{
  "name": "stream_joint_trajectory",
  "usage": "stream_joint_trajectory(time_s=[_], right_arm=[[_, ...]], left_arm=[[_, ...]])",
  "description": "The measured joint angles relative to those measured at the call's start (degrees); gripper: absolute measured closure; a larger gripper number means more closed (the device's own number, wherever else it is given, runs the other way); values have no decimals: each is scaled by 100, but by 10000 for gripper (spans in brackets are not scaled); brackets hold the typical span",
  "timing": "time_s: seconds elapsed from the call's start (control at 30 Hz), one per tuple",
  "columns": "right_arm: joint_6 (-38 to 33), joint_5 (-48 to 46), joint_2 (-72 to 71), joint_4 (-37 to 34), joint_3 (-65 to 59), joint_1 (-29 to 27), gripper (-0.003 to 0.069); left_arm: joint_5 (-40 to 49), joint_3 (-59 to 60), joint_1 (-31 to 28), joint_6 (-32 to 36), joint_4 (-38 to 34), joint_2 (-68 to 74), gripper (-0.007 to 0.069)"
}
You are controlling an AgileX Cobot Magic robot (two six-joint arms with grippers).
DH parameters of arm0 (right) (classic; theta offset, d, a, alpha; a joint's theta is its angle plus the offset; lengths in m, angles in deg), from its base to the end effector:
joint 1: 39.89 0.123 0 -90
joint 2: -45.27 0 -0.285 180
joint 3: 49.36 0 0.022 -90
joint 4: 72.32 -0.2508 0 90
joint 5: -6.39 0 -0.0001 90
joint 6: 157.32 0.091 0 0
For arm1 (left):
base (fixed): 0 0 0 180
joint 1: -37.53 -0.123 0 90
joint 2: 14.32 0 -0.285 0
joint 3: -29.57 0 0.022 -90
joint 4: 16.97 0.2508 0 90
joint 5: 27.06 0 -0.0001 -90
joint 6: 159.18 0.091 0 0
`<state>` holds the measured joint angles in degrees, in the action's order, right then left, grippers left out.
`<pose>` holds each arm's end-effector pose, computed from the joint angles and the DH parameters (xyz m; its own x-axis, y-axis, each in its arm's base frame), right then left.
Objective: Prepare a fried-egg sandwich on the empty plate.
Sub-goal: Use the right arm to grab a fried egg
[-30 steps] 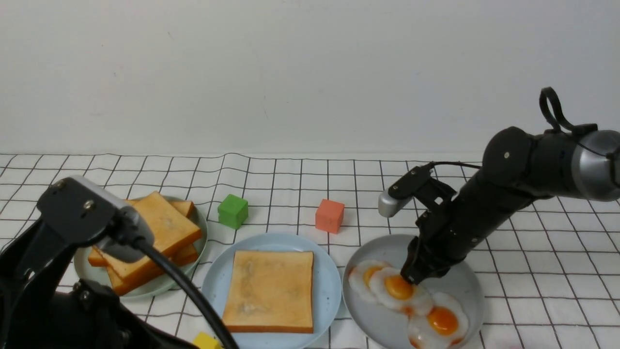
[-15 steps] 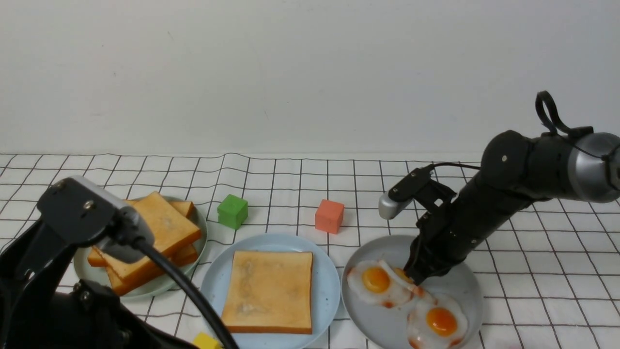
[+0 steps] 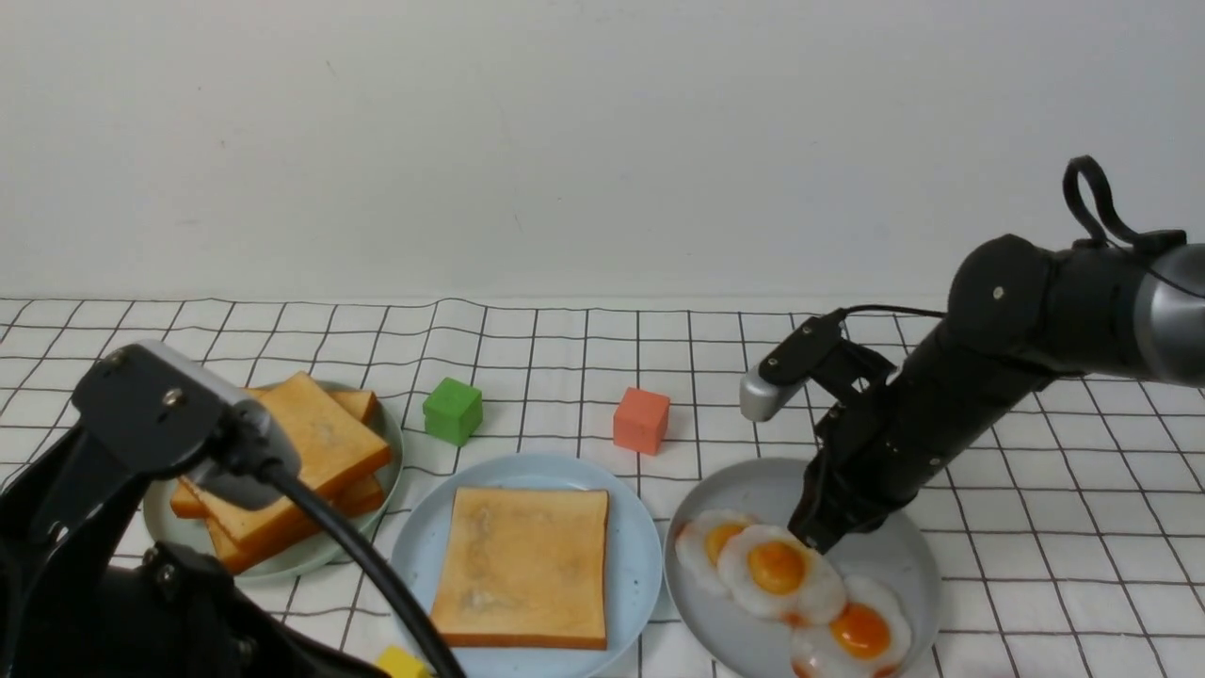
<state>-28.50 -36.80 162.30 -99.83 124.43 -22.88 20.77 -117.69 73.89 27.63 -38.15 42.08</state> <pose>0.3516 0.1377 0.1752 -0.6039 -0.6866 -0.4049 -0.7782 0.6177 0.1131 0.1101 -0.1113 0.3241 -0.6618 0.3254 -0.6754 0.6402 0.7141 -0.2832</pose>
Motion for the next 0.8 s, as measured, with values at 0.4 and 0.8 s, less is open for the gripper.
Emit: stream_joint_trajectory(time_s=[0.4,0.8], right_arm=[[464,-163,-129,31,-17,7,633],[463,-568,-689,42,-286,303,396]], left_arm=[[-5,0,0,0,0,0,512],[122,0,0,0,0,0,510]])
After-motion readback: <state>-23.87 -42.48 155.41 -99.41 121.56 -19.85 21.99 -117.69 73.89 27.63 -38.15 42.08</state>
